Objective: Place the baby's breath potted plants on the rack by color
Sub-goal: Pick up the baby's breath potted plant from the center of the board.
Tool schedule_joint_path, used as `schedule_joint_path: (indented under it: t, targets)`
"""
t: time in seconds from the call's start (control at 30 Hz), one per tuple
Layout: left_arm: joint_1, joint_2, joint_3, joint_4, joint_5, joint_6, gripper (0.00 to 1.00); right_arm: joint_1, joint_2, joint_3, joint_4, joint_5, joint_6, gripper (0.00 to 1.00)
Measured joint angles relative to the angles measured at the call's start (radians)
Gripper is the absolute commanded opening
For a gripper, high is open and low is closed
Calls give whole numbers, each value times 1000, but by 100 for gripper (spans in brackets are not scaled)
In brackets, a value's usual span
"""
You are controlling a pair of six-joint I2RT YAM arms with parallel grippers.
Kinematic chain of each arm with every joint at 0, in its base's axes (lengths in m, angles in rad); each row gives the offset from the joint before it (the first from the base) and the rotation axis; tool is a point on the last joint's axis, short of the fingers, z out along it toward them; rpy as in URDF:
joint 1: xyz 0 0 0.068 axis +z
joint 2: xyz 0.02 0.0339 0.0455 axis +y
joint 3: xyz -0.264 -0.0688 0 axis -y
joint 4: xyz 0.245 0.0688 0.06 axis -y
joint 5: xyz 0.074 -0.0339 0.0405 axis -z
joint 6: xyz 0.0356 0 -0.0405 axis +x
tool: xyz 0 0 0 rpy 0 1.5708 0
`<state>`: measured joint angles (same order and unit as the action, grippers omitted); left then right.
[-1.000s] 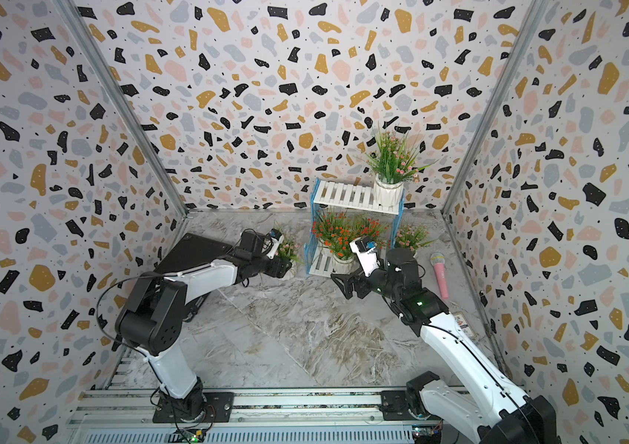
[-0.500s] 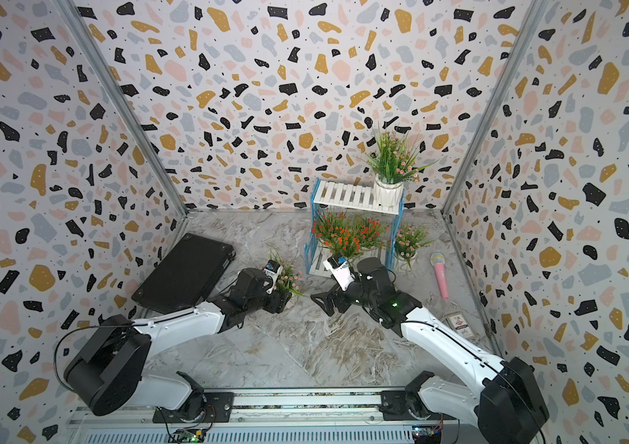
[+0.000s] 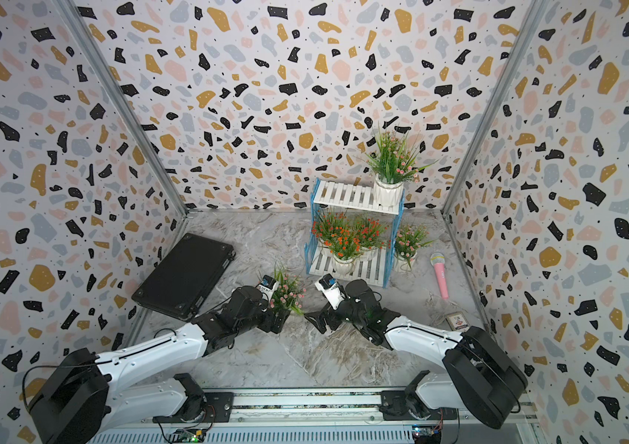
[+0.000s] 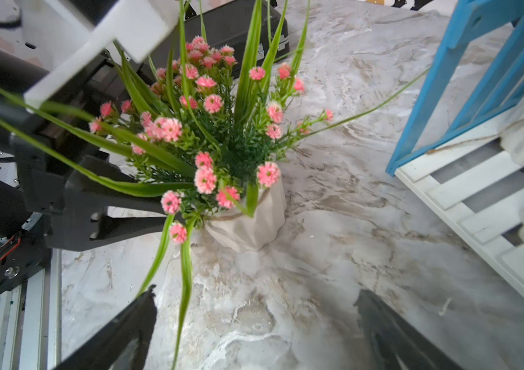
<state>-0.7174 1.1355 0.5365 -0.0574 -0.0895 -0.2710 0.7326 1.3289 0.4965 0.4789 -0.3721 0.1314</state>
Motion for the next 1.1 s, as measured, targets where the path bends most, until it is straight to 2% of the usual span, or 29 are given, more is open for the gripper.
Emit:
schedule_joint_path:
  t: [0.4, 0.57, 0.73, 0.87, 1.1]
  targets:
    - [-12, -266, 189, -385, -18, -92, 99, 86, 251, -14, 325, 11, 7, 100]
    - [-12, -287, 290, -512, -62, -109, 99, 137, 389, -10, 470, 59, 3, 100]
    - [-12, -294, 310, -578, -92, -109, 99, 169, 523, 23, 614, 101, -1, 100]
    - [-11, -296, 310, -603, -97, -106, 99, 175, 585, 55, 704, 133, -2, 100]
    - [18, -308, 311, -620, -88, -87, 99, 175, 634, 157, 733, 156, -21, 100]
